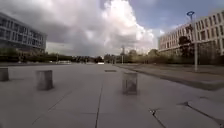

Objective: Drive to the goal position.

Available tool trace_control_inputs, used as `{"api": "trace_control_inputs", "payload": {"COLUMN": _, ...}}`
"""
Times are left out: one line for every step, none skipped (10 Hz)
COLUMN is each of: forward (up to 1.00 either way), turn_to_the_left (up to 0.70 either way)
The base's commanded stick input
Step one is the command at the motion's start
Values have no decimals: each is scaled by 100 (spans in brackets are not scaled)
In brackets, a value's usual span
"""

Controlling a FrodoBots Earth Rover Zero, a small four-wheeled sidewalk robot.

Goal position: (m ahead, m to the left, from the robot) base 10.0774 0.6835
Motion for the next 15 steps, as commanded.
{"api": "trace_control_inputs", "payload": {"forward": 70, "turn_to_the_left": 14}}
{"api": "trace_control_inputs", "payload": {"forward": 70, "turn_to_the_left": 14}}
{"api": "trace_control_inputs", "payload": {"forward": 70, "turn_to_the_left": 14}}
{"api": "trace_control_inputs", "payload": {"forward": 70, "turn_to_the_left": 5}}
{"api": "trace_control_inputs", "payload": {"forward": 70, "turn_to_the_left": 0}}
{"api": "trace_control_inputs", "payload": {"forward": 70, "turn_to_the_left": 0}}
{"api": "trace_control_inputs", "payload": {"forward": 70, "turn_to_the_left": 0}}
{"api": "trace_control_inputs", "payload": {"forward": 70, "turn_to_the_left": 0}}
{"api": "trace_control_inputs", "payload": {"forward": 70, "turn_to_the_left": 0}}
{"api": "trace_control_inputs", "payload": {"forward": 70, "turn_to_the_left": 0}}
{"api": "trace_control_inputs", "payload": {"forward": 70, "turn_to_the_left": 0}}
{"api": "trace_control_inputs", "payload": {"forward": 70, "turn_to_the_left": 0}}
{"api": "trace_control_inputs", "payload": {"forward": 70, "turn_to_the_left": 0}}
{"api": "trace_control_inputs", "payload": {"forward": 70, "turn_to_the_left": 0}}
{"api": "trace_control_inputs", "payload": {"forward": 70, "turn_to_the_left": 0}}
